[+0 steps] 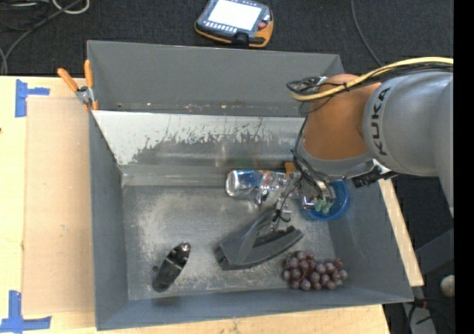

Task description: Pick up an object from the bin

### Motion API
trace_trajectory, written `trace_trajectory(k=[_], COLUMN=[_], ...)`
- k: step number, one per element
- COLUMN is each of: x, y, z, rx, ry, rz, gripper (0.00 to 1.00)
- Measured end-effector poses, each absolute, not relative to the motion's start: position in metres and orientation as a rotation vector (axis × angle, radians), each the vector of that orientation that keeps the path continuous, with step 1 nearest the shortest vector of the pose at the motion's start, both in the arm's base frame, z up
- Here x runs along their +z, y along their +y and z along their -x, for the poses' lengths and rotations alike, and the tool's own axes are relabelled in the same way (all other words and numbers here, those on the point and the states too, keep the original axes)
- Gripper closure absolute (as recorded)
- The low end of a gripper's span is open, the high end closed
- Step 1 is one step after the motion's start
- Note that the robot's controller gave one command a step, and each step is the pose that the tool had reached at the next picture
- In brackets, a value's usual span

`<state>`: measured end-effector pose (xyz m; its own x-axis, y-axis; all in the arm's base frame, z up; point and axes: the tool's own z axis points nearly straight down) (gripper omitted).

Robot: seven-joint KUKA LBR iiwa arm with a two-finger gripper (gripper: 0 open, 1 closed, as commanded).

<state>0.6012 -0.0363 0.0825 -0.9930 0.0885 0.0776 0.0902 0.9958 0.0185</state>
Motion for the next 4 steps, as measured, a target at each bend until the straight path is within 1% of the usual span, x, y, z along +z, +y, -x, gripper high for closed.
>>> trace_trajectory(k=[1,2,3,4], x=[0.13,0.092,0.189,0.098], y=[-0.009,-0.039,-0.018,-0.034], z=[-0.602,-0.603,-0.603,-0.606], rx=[-0.031,-0.049,-0.033,-0.035], ry=[-3.053,-3.047,-3.047,-3.043], rz=[0.249,0.138,0.232,0.228], gripper=[1.0,1.0,1.0,1.0])
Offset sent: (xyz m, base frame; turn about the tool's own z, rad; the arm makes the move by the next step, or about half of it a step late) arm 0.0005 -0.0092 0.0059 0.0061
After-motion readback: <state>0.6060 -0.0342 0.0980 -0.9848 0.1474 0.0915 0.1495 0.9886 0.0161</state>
